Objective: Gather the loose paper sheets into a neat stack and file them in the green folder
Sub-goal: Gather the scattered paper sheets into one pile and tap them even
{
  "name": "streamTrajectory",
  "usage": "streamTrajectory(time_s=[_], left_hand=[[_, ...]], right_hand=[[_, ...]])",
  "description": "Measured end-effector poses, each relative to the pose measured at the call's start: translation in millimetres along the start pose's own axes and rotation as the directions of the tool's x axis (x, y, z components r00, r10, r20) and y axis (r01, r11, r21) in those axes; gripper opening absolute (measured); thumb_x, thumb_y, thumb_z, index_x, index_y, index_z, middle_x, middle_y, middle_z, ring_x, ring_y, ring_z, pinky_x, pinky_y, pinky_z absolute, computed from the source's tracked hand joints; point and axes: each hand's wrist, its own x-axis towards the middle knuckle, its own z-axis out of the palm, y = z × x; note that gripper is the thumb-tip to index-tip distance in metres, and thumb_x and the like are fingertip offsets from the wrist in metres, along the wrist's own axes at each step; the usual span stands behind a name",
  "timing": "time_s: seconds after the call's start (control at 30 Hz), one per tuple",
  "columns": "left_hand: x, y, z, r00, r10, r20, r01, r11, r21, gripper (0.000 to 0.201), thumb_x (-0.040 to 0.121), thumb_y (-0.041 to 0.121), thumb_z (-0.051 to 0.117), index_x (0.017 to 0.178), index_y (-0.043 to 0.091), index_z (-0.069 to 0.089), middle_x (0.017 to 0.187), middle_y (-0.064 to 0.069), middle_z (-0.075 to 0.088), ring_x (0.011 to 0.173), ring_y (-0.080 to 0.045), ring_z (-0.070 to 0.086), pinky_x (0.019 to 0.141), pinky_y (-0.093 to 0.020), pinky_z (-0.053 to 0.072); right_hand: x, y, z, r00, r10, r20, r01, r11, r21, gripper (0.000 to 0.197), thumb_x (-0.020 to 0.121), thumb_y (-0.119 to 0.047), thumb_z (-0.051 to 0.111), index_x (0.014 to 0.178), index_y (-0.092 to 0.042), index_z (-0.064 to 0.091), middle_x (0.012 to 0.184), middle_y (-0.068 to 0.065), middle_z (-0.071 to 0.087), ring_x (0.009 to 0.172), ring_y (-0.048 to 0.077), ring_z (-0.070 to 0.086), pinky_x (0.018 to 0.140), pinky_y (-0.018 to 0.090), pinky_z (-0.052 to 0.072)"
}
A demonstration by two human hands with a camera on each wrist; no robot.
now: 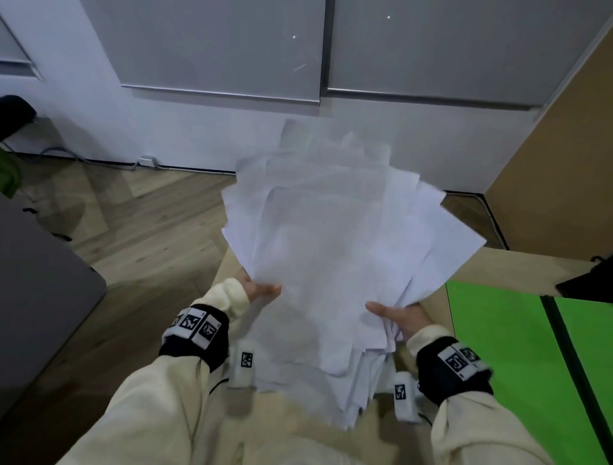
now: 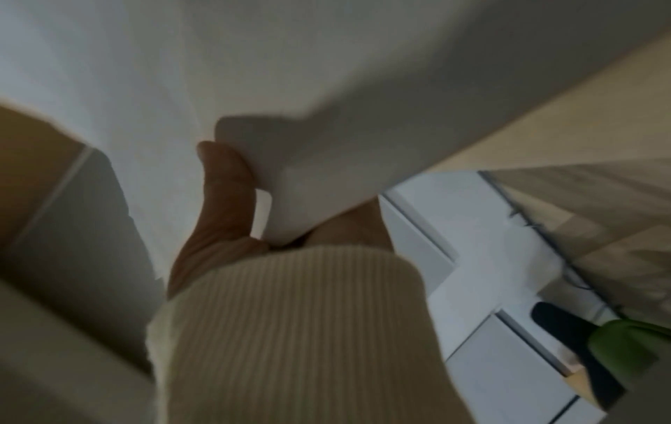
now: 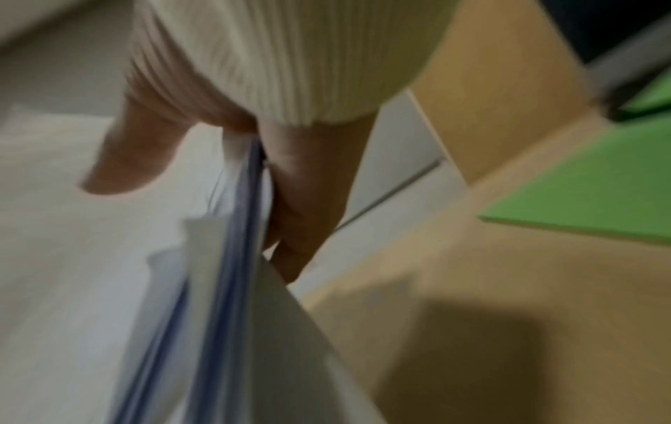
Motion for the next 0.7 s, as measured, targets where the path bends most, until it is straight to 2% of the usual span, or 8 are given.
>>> streamTrajectory(time_s=[0.13, 0.2, 0.23, 0.33, 0.4, 0.43, 0.57, 0.7], left_hand=[[-11, 47, 0, 0.990, 0.136, -0.042, -0.140, 0.986, -0.088, 0.047, 0.066, 0.004, 0.080, 0.109, 0.002, 0.063, 0.096, -0.006, 0.064, 0.104, -0.018, 0.055, 0.081, -0.027, 0.050], [-17, 63, -1, 0.980, 0.194, -0.040, -0.197, 0.975, -0.101, 0.038, 0.075, 0.001, 0.074, 0.111, 0.003, 0.064, 0.093, -0.001, 0.065, 0.099, -0.016, 0.059, 0.092, -0.028, 0.052], [-19, 66, -1, 0.973, 0.225, -0.043, -0.228, 0.969, -0.096, 0.041, 0.078, -0.002, 0.070, 0.118, 0.003, 0.060, 0.097, -0.001, 0.064, 0.092, -0.012, 0.062, 0.095, -0.025, 0.050], [-19, 63, 5, 0.963, 0.266, -0.033, -0.268, 0.961, -0.063, 0.052, 0.076, -0.006, 0.071, 0.124, 0.005, 0.055, 0.104, -0.002, 0.061, 0.084, -0.002, 0.062, 0.083, -0.010, 0.050], [-16, 56, 13, 0.972, 0.235, -0.011, -0.234, 0.971, 0.045, 0.062, 0.072, -0.002, 0.076, 0.129, 0.003, 0.051, 0.118, -0.005, 0.059, 0.106, -0.011, 0.054, 0.090, -0.015, 0.044], [-14, 52, 17, 0.975, 0.224, -0.011, -0.222, 0.972, 0.080, 0.067, 0.070, 0.003, 0.079, 0.131, 0.003, 0.050, 0.125, -0.008, 0.058, 0.113, -0.014, 0.053, 0.093, -0.019, 0.042], [-9, 48, 20, 0.975, 0.214, -0.063, -0.208, 0.974, 0.085, 0.071, 0.066, 0.012, 0.083, 0.130, 0.006, 0.053, 0.129, -0.014, 0.060, 0.120, -0.024, 0.056, 0.103, -0.035, 0.044], [-7, 52, 12, 0.975, 0.219, -0.024, -0.216, 0.973, 0.076, 0.066, 0.068, 0.003, 0.081, 0.127, 0.011, 0.052, 0.116, 0.001, 0.054, 0.108, -0.009, 0.047, 0.100, -0.026, 0.040]], right_hand=[[-36, -66, 4, 0.949, -0.285, -0.136, 0.296, 0.953, 0.066, 0.020, 0.067, -0.013, 0.082, 0.077, -0.020, 0.066, 0.086, -0.006, 0.074, 0.077, 0.008, 0.069, 0.092, 0.027, 0.049], [-51, -87, 1, 0.915, -0.393, -0.094, 0.401, 0.913, 0.077, 0.020, 0.073, -0.006, 0.075, 0.083, -0.022, 0.066, 0.073, -0.019, 0.072, 0.063, -0.013, 0.065, 0.085, 0.016, 0.051], [-52, -90, -1, 0.897, -0.433, -0.090, 0.439, 0.897, 0.049, 0.024, 0.072, -0.006, 0.076, 0.090, -0.019, 0.068, 0.078, -0.020, 0.071, 0.063, -0.018, 0.063, 0.084, 0.013, 0.050], [-44, -83, -1, 0.886, -0.446, -0.126, 0.449, 0.894, -0.010, 0.039, 0.067, -0.004, 0.081, 0.102, -0.011, 0.067, 0.091, -0.006, 0.069, 0.067, -0.013, 0.064, 0.077, 0.009, 0.054], [-40, -77, 5, 0.879, -0.430, -0.206, 0.442, 0.897, 0.015, 0.040, 0.066, 0.003, 0.079, 0.104, -0.003, 0.066, 0.095, 0.006, 0.070, 0.061, -0.013, 0.064, 0.072, 0.014, 0.057], [-38, -75, 9, 0.872, -0.419, -0.253, 0.442, 0.896, 0.041, 0.046, 0.067, 0.006, 0.078, 0.110, 0.002, 0.063, 0.103, 0.011, 0.069, 0.063, -0.012, 0.065, 0.064, 0.007, 0.054], [-38, -75, 12, 0.886, -0.354, -0.299, 0.380, 0.925, 0.031, 0.065, 0.071, -0.004, 0.078, 0.129, 0.003, 0.050, 0.126, 0.014, 0.059, 0.101, 0.010, 0.052, 0.057, -0.006, 0.037], [-41, -78, 0, 0.918, -0.340, -0.204, 0.324, 0.940, -0.110, 0.050, 0.072, -0.014, 0.079, 0.116, -0.004, 0.059, 0.110, 0.006, 0.060, 0.095, 0.012, 0.051, 0.083, 0.017, 0.038]])
